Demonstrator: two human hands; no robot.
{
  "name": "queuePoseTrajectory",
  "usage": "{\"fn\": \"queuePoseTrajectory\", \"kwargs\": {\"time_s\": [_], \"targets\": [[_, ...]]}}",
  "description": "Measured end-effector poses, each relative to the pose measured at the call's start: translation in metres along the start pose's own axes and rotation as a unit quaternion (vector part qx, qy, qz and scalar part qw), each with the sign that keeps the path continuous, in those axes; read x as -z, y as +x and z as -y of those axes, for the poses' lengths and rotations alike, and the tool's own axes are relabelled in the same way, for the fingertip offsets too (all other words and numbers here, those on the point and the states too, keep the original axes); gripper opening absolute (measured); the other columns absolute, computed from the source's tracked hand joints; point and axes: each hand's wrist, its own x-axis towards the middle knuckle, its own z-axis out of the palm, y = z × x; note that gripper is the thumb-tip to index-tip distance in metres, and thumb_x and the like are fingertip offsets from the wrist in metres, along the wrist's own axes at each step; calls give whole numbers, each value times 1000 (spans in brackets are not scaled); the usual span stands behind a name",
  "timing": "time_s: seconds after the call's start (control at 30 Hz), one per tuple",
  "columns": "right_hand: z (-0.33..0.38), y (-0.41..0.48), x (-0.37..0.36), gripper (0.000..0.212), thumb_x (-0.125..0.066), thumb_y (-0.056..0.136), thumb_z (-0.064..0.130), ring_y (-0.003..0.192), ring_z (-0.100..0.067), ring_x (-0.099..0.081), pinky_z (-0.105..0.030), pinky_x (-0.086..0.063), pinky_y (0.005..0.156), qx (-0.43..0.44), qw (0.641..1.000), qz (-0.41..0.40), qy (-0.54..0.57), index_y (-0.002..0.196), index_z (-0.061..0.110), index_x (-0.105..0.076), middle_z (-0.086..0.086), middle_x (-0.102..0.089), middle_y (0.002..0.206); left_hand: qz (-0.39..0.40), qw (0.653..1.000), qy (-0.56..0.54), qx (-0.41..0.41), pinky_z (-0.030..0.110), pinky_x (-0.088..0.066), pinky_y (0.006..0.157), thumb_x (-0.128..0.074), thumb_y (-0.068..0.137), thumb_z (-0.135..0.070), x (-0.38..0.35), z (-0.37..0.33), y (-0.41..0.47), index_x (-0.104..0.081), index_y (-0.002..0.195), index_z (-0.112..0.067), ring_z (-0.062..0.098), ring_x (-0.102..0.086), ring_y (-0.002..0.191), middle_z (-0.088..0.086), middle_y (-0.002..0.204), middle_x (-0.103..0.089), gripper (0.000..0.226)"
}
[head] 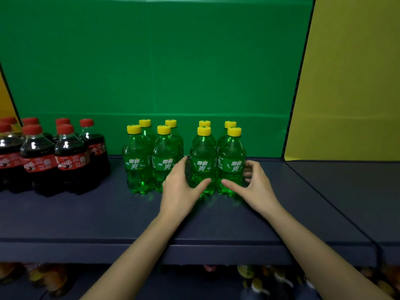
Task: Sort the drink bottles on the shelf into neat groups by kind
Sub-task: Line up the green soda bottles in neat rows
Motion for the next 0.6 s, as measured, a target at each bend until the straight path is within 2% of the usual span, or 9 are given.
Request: {"fn": "queuePoseTrajectory", "kwargs": {"time_s": [0.07, 0.13, 0.2, 0.27, 0.3, 0.37, 0.43, 0.5, 0.6], "targets": [[-3, -1, 4, 82, -75, 69, 44, 114, -9, -42, -23, -36, 94, -4, 1000, 4, 21, 134, 16, -32, 1, -39, 135, -45, 998, -23, -45, 31, -49, 88, -75, 74, -31, 16, 5, -7, -59, 115, -9, 16, -63, 96, 3, 107, -67, 49], [-4, 0, 9, 89, -73, 66, 47, 122, -12, -39, -25, -34, 100, -18, 998, 28, 53, 137, 19, -28, 1, -33, 143, -108, 989, -25, -98, 28, -48, 79, -68, 76, -29, 38, 14, -10, -62, 97, -9, 12, -59, 83, 0, 90, -64, 29], [-5, 3, 12, 100, -70, 60, 52, 133, -17, -33, -30, -31, 106, -39, 994, 60, 79, 142, 21, -21, 0, -25, 150, -170, 978, 4, -120, 26, -41, 78, -65, 77, -29, 61, 25, -8, -57, 97, -7, 11, -48, 86, 2, 92, -55, 31], [-3, 6, 12, 108, -70, 57, 54, 139, -20, -26, -34, -28, 110, -60, 989, 91, 102, 145, 26, -14, 0, -19, 154, -201, 977, 20, -63, 29, -38, 88, -76, 72, -31, 77, 39, 1, -49, 111, -2, 16, -43, 99, 10, 105, -49, 56], [-2, 7, 11, 113, -71, 55, 55, 140, -19, -23, -35, -25, 111, -67, 986, 104, 111, 146, 28, -10, 0, -17, 155, -185, 983, 12, -6, 33, -36, 97, -82, 67, -33, 84, 45, 9, -43, 122, -1, 21, -42, 110, 14, 118, -46, 75], [1, 10, 8, 121, -74, 51, 56, 142, -17, -18, -36, -20, 115, -74, 983, 124, 118, 147, 31, -3, 1, -14, 156, -84, 989, -53, 107, 38, -25, 113, -85, 53, -40, 94, 63, 25, -23, 141, -7, 25, -31, 132, 13, 143, -31, 112], [5, 13, 5, 125, -76, 51, 53, 142, -16, -16, -36, -17, 116, -73, 982, 132, 118, 147, 32, 2, 2, -11, 156, 43, 976, -132, 168, 39, -22, 115, -87, 39, -50, 101, 79, 37, -14, 146, -19, 23, -28, 137, 7, 151, -26, 134], [8, 15, 1, 124, -77, 54, 47, 141, -14, -16, -33, -16, 113, -69, 982, 128, 119, 147, 31, 3, 4, -12, 156, 134, 959, -182, 173, 34, -34, 108, -88, 24, -59, 101, 91, 44, -22, 144, -24, 20, -42, 129, 2, 143, -40, 141], [12, 18, -3, 112, -79, 66, 30, 125, -4, -29, -20, -21, 102, -57, 982, 119, 136, 147, 27, -1, 13, -28, 139, 186, 947, -214, 153, 20, -45, 89, -90, 20, -53, 92, 100, 49, -33, 137, -21, 8, -56, 110, -7, 122, -56, 133]]}}
